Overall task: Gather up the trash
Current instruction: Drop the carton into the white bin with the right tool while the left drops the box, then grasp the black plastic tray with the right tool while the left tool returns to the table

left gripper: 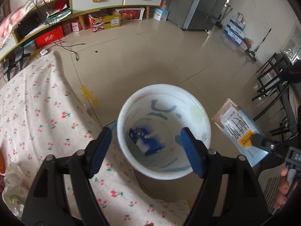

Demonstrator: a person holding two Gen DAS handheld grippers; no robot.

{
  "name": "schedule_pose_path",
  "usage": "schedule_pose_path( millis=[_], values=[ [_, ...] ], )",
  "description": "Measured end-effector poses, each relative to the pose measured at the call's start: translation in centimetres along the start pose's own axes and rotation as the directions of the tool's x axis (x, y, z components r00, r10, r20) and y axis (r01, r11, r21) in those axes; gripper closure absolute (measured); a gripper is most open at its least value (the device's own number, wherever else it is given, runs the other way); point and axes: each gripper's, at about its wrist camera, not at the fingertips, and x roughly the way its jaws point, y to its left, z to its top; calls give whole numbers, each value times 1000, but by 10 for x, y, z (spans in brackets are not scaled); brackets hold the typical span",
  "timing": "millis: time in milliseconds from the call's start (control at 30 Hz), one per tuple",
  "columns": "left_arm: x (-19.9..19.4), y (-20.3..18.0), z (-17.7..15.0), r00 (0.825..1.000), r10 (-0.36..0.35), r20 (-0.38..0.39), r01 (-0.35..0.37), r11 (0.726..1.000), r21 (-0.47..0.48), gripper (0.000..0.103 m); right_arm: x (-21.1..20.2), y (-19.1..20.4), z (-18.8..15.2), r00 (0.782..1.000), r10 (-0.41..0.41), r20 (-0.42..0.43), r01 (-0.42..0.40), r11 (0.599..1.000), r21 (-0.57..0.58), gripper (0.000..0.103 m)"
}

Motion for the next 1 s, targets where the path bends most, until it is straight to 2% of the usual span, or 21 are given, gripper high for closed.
schedule_pose_path(
  millis=[167,367,533,667,733,800,1000],
  values=[
    [-18,13,-6,999,39,10,-39,999,4,23,6,9,1,1000,-12,-7,12,1000,-18,61],
    [-43,41,-20,999,47,15,-46,998,-52,22,24,23,6,999,-32,-39,31,999,-24,61],
    [-74,63,-34,997,54,49,-49,995,-84,18,44,33,9,995,-86,-59,84,996,-36,61],
    [-99,80,-44,994,74,77,-66,993,-101,17,50,42,11,991,-129,-38,127,990,-60,60],
    [-110,91,-48,993,86,79,-77,991,-113,16,52,44,13,990,-133,-37,130,990,-58,54],
    [-120,99,-53,992,100,82,-90,989,-118,15,52,45,13,991,-132,-37,130,990,-52,41],
    [-145,125,-76,981,166,103,-153,981,-123,11,43,52,9,986,-163,-21,162,984,-69,36]
  ],
)
